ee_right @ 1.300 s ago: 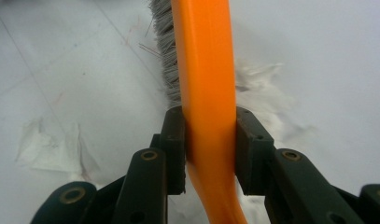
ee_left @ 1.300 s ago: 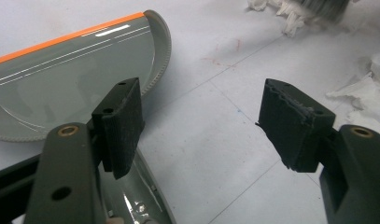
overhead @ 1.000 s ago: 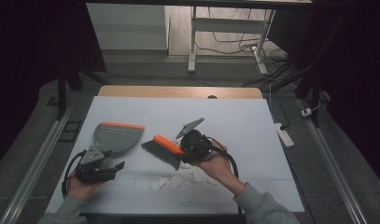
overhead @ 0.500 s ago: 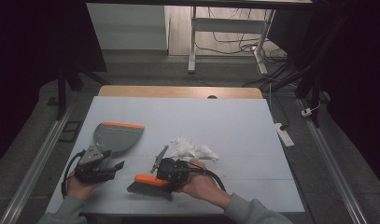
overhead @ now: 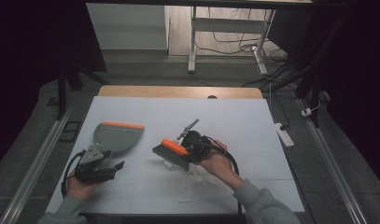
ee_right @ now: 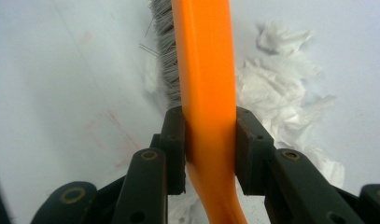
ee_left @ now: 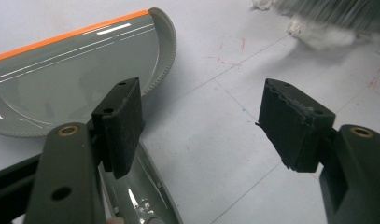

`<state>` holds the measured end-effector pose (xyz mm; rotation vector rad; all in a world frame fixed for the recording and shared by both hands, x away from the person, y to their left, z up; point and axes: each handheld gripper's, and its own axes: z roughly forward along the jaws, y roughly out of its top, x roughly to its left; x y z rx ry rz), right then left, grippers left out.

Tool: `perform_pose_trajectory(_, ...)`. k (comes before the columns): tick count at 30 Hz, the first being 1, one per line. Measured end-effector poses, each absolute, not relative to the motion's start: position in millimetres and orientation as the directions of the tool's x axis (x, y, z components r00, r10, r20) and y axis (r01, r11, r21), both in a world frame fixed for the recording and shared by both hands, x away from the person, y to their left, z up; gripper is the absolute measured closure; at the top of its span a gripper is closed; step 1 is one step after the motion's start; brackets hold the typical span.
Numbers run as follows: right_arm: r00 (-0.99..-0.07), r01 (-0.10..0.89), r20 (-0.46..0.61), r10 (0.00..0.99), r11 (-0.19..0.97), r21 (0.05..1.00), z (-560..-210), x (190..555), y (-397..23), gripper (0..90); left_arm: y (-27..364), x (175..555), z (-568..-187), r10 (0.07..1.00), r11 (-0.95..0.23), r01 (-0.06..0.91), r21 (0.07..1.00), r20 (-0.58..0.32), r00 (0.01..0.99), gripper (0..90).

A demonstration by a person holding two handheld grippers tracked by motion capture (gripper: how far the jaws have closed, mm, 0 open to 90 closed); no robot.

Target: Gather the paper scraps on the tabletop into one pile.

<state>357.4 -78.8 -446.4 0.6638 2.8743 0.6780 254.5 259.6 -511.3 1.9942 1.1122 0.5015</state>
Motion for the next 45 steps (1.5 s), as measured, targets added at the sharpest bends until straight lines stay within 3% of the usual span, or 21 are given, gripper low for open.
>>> perform_pose_trajectory(5,-0.906,0.334,-0.044,0.420,0.776,0.535,-415.9,347.5,-95.8,68.2,259.2,254.2,-511.5,0.842,-0.313,0.534,0.785,-0.031,0.539,31.1)
perform_pose_trajectory(9,-0.916,0.305,-0.064,0.395,0.792,0.528,-401.6,341.6,-108.7,68.2,259.1,254.2,-511.6,0.841,-0.314,0.534,0.785,-0.031,0.540,31.1)
perform_pose_trajectory(14,-0.963,0.217,-0.047,0.266,0.864,0.455,-411.5,308.7,-113.3,68.2,259.3,254.0,-511.4,0.841,-0.314,0.533,0.786,-0.031,0.541,31.1)
perform_pose_trajectory(22,-0.983,0.151,-0.045,0.177,0.927,0.344,-434.3,264.5,-112.9,68.2,258.2,254.5,-511.8,0.842,-0.318,0.534,0.784,-0.026,0.540,31.1)
perform_pose_trajectory(25,-0.992,0.069,-0.083,0.099,0.950,0.305,-442.3,252.9,-109.5,68.2,258.3,254.5,-511.9,0.843,-0.316,0.535,0.784,-0.027,0.538,31.1)
perform_pose_trajectory(30,-0.989,0.019,-0.135,0.055,0.967,0.256,-452.2,245.1,-99.6,68.2,258.0,254.5,-512.0,0.842,-0.320,0.534,0.783,-0.023,0.538,31.1)
perform_pose_trajectory(37,-0.979,0.035,-0.189,0.081,0.972,0.233,-452.3,267.3,-92.9,68.2,258.8,254.8,-512.5,0.843,-0.317,0.536,0.782,-0.027,0.537,31.1)
perform_pose_trajectory(39,-0.952,0.069,-0.276,0.132,0.972,0.226,-451.7,288.7,-96.2,68.2,258.3,254.8,-512.6,0.843,-0.320,0.535,0.782,-0.023,0.537,31.2)
perform_pose_trajectory(45,-0.924,0.167,-0.290,0.249,0.945,0.281,-450.1,326.4,-106.5,68.2,257.9,254.7,-512.6,0.842,-0.324,0.535,0.781,-0.020,0.539,31.2)
